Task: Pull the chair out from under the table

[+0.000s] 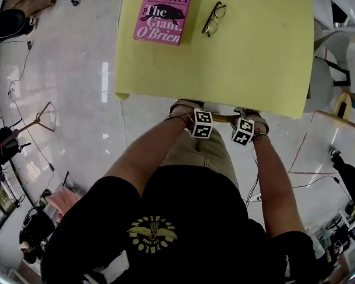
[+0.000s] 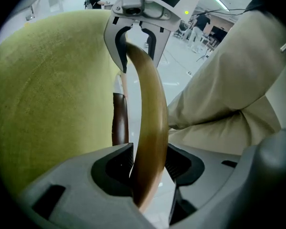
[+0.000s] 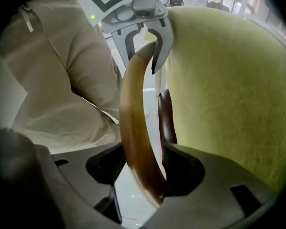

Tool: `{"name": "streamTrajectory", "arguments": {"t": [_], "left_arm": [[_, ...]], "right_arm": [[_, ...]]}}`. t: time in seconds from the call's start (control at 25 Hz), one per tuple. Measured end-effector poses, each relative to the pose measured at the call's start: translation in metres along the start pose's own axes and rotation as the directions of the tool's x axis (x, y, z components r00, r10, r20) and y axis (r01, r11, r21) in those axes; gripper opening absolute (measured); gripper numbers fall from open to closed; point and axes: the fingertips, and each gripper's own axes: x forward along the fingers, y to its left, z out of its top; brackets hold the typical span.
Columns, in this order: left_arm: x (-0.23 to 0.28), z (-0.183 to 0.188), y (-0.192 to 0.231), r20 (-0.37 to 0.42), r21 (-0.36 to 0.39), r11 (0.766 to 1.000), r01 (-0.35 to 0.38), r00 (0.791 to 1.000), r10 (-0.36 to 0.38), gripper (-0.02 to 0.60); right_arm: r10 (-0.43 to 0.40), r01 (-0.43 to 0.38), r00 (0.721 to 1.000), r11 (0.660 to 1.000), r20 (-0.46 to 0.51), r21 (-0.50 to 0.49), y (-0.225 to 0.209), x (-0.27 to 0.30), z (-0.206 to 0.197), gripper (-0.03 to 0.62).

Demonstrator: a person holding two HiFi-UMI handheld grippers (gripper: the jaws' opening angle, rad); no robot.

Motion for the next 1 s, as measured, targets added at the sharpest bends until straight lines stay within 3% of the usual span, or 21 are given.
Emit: {"name": "streamTrajectory", "arguments": {"t": [0.12,0.2,0.28,0.36,0.48,0.8,0.88,1.0], "left_arm": [[0.002,-0.002,0.000,-0.020,0.009,0.999,0.039,0.999,-0.039,0.189],[0.005,-0.002,-0.001,-0.018,0.050,0.999,0.021,1.000,-0.020,0.184],[0.012,-0.004,0.000,-0.017,0.145,0.989,-0.036,0.999,0.039,0.180],[0.024,-0.014,0.004,-0.069,0.261,0.962,-0.086,0.992,0.107,0.117],[0.032,-0.021,0.006,-0.121,0.334,0.939,-0.081,0.984,0.128,0.080],[0.033,-0.019,-0.007,-0.135,0.320,0.947,-0.016,0.989,0.063,0.074],[0.029,-0.016,-0.010,-0.127,0.279,0.960,0.006,0.991,0.031,0.087],[0.015,-0.002,-0.010,-0.058,0.168,0.985,0.031,0.998,-0.021,0.154]], "right_arm": [[0.010,-0.010,1.000,1.000,-0.005,0.008,0.000,0.002,0.001,0.232],[0.027,-0.027,0.999,1.000,-0.018,0.008,0.003,0.005,-0.002,0.232],[0.028,-0.028,0.999,1.000,-0.019,-0.002,0.002,0.004,-0.003,0.232],[0.016,-0.016,1.000,1.000,-0.004,-0.010,-0.001,0.002,0.001,0.232],[0.001,-0.001,1.000,1.000,0.003,-0.017,-0.002,0.006,-0.001,0.232],[-0.010,0.011,1.000,0.999,0.013,-0.036,0.005,0.003,0.002,0.224],[0.000,0.000,1.000,0.999,0.011,-0.033,0.008,0.001,0.002,0.221],[-0.008,0.008,1.000,0.999,0.016,-0.035,0.008,-0.001,0.002,0.218]]}}
